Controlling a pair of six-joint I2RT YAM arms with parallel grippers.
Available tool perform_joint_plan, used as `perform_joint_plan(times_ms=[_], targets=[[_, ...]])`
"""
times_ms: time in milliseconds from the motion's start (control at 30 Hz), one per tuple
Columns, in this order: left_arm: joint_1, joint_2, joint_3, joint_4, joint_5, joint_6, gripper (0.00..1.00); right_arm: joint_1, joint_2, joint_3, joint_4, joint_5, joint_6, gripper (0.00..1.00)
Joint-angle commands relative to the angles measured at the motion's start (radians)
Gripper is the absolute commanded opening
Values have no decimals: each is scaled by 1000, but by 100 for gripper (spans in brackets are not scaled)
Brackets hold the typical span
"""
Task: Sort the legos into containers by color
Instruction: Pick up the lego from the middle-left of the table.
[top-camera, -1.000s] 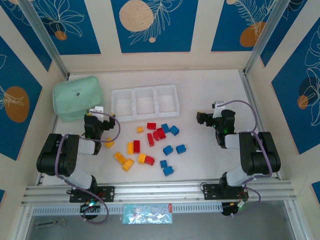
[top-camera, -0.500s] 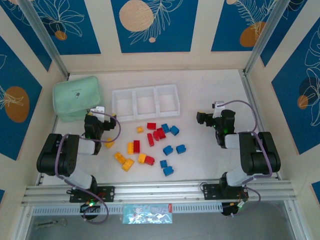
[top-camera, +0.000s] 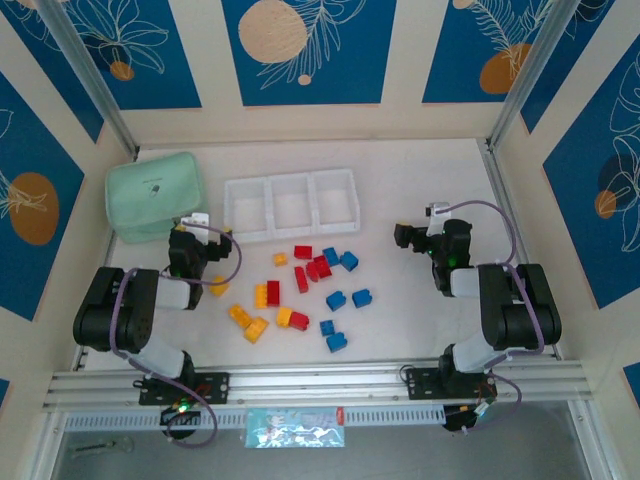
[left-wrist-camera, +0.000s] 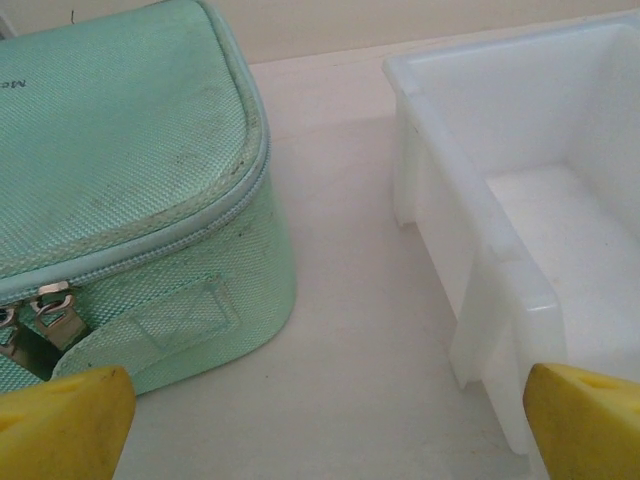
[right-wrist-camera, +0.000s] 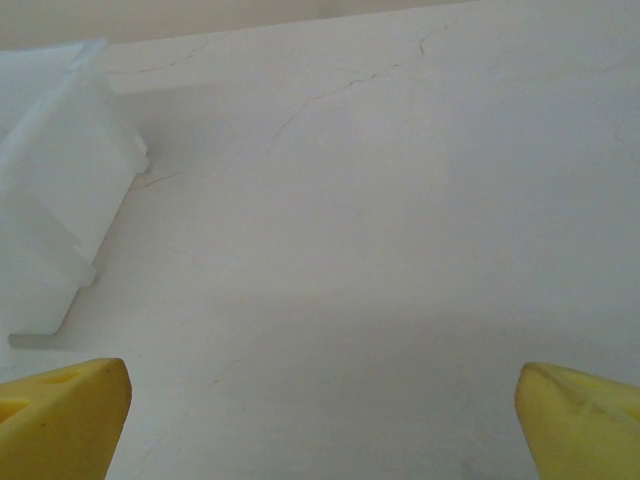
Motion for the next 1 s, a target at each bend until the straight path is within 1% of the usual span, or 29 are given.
perform_joint_plan(times_ms=[0,133,300,433,533,600,633,667,700,733,767,800,833,900,967], targets=[[-4,-18,2,16,-32,-19,99,-5,-32,5,6,0,-1,99],[-4,-100,-11,-36,-31,-18,99,-6,-96,-15,-12,13,6,99],[-4,-260,4,-231,-40,-59,99,-23,-205,26,-179,14,36,99],[-4,-374,-5,-301,-37,-96,99,-56,-307,72,-330,-30,100,99],[-3,-469,-24,-334,-108,-201,99,-82,-369,122,-449,-56,192,99],[-1,-542,-16,-416,-133,-292,99,-100,-397,161,-546,-47,327,99],[-1,-576,-11,-459,-118,-316,99,-118,-409,188,-621,-60,383,99],[-1,-606,-8,-487,-84,-297,99,-137,-417,210,-679,-87,410,99],[-1,-621,-15,-482,-70,-294,99,-150,-422,219,-707,-98,439,99],[0,-635,-34,-460,-76,-317,99,-168,-428,214,-718,-115,487,99],[1,-649,-45,-474,-95,-355,99,-190,-435,199,-693,-170,523,99],[1,-661,-42,-509,-104,-391,99,-206,-440,181,-665,-220,545,99],[1,-671,-22,-570,-92,-411,99,-212,-443,178,-667,-241,562,99],[1,-676,26,-688,-42,-447,99,-199,-445,205,-736,-238,562,99],[1,-678,71,-788,26,-472,99,-151,-448,231,-787,-221,543,99]])
